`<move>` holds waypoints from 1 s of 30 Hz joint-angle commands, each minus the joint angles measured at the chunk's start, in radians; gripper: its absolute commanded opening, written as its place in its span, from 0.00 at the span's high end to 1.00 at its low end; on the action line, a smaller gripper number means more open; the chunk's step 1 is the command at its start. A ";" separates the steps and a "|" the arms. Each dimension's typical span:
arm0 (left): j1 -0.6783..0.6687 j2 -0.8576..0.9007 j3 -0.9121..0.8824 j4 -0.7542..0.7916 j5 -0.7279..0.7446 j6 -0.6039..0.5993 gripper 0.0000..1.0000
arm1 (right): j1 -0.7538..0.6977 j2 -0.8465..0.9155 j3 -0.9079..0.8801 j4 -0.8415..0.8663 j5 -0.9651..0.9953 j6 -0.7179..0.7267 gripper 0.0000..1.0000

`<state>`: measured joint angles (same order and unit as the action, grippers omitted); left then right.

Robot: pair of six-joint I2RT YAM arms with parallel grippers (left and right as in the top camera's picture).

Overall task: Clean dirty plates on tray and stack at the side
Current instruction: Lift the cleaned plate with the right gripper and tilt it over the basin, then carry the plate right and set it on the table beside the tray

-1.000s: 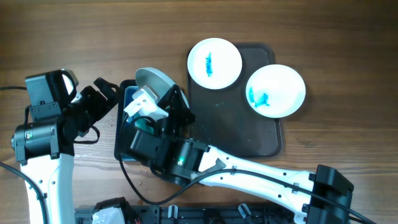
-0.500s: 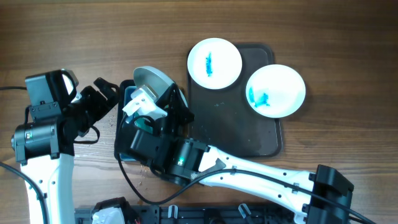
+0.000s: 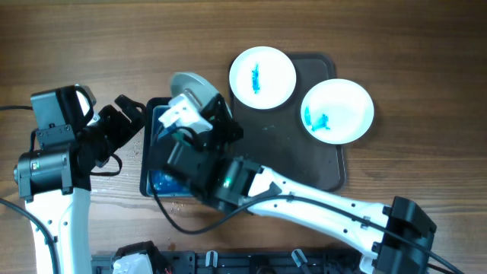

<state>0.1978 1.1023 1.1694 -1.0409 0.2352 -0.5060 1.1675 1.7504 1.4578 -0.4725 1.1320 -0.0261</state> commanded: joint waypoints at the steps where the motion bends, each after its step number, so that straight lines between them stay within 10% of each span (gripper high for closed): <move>1: 0.005 -0.003 0.016 0.000 0.018 0.005 0.00 | -0.077 -0.023 0.011 -0.121 -0.340 0.348 0.96; 9: 0.005 -0.003 0.016 0.000 0.018 0.005 0.00 | -0.443 -0.241 0.062 -0.328 -0.937 0.497 0.96; 14: 0.005 -0.003 0.016 0.000 0.018 0.005 0.00 | -0.913 -0.391 0.061 -0.426 -1.249 0.511 0.96; 23: 0.005 -0.003 0.016 0.000 0.018 0.005 0.00 | -1.642 -0.282 0.014 -0.546 -1.266 0.494 0.96; 30: 0.005 -0.003 0.016 0.000 0.018 0.005 0.00 | -1.858 -0.021 0.002 -0.591 -1.260 0.475 0.96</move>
<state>0.1978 1.1023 1.1694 -1.0412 0.2382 -0.5060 -0.6380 1.6142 1.4742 -1.0439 -0.0975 0.4530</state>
